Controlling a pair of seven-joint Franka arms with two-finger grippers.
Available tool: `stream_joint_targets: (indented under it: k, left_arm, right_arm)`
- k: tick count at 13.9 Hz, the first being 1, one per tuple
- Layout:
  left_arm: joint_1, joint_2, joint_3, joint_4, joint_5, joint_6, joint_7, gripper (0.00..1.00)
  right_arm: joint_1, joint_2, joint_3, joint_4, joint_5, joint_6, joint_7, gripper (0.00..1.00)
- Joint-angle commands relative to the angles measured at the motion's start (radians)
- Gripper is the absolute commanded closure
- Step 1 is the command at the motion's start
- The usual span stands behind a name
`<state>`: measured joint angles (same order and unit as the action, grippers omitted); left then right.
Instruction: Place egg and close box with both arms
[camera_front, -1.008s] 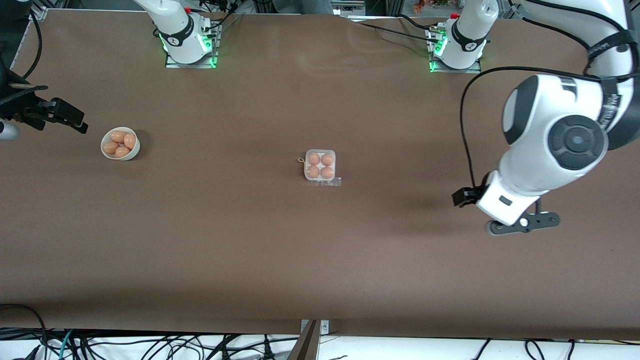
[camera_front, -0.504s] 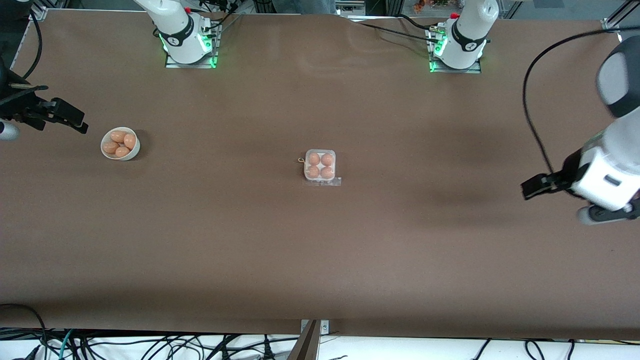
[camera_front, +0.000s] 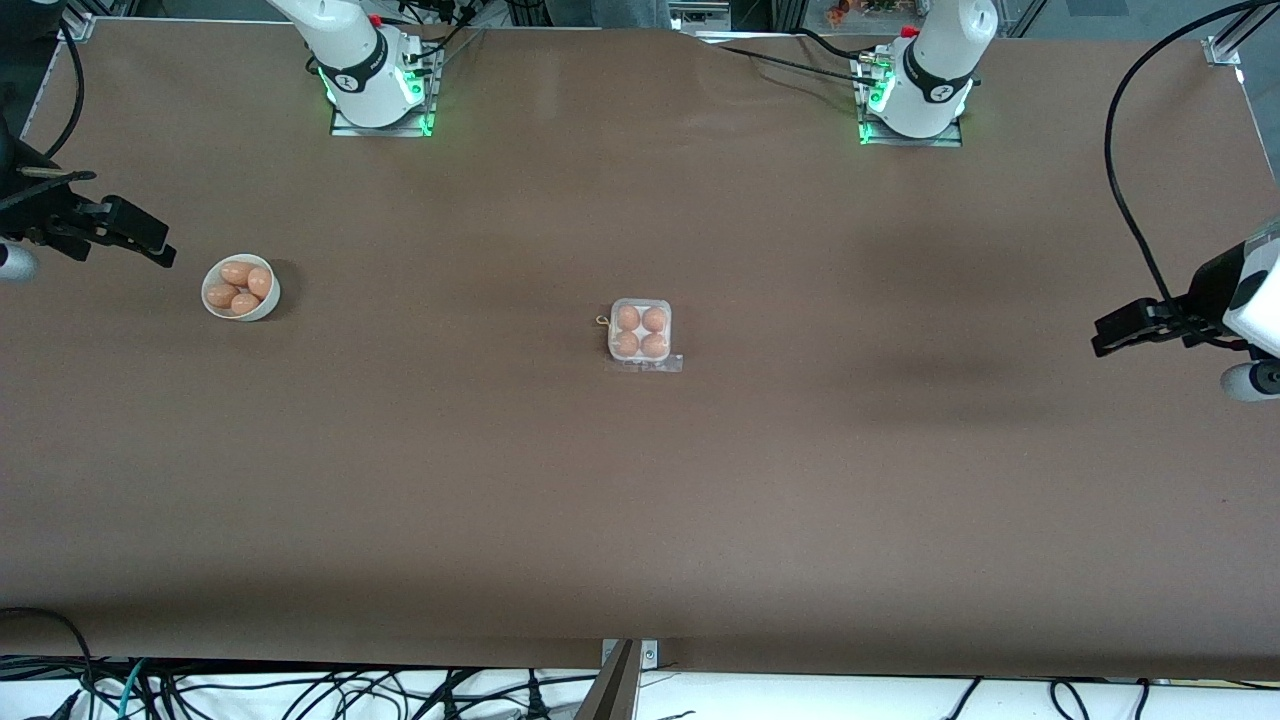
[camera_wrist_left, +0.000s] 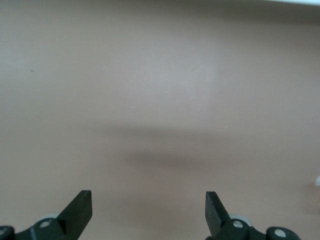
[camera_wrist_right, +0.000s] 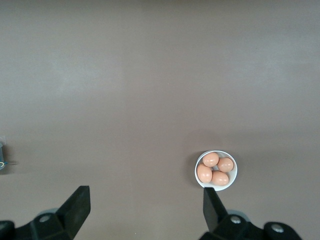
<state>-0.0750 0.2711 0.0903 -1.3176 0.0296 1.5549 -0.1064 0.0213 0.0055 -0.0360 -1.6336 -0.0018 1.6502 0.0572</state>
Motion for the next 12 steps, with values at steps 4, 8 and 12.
stream_joint_targets:
  k: [4,8,12]
  left_arm:
    - [0.015,-0.214,-0.043,-0.232,0.035,0.017,0.042,0.00]
    - [0.079,-0.274,-0.106,-0.258,0.033,0.019,0.042,0.00]
    - [0.084,-0.276,-0.106,-0.339,0.033,0.138,0.042,0.00]
  right_arm:
    - [-0.014,0.004,0.010,0.015,0.003,-0.006,-0.017,0.00]
    - [-0.014,0.004,0.010,0.017,0.003,-0.006,-0.017,0.00]
    - [-0.015,0.004,0.010,0.015,0.003,-0.007,-0.017,0.00]
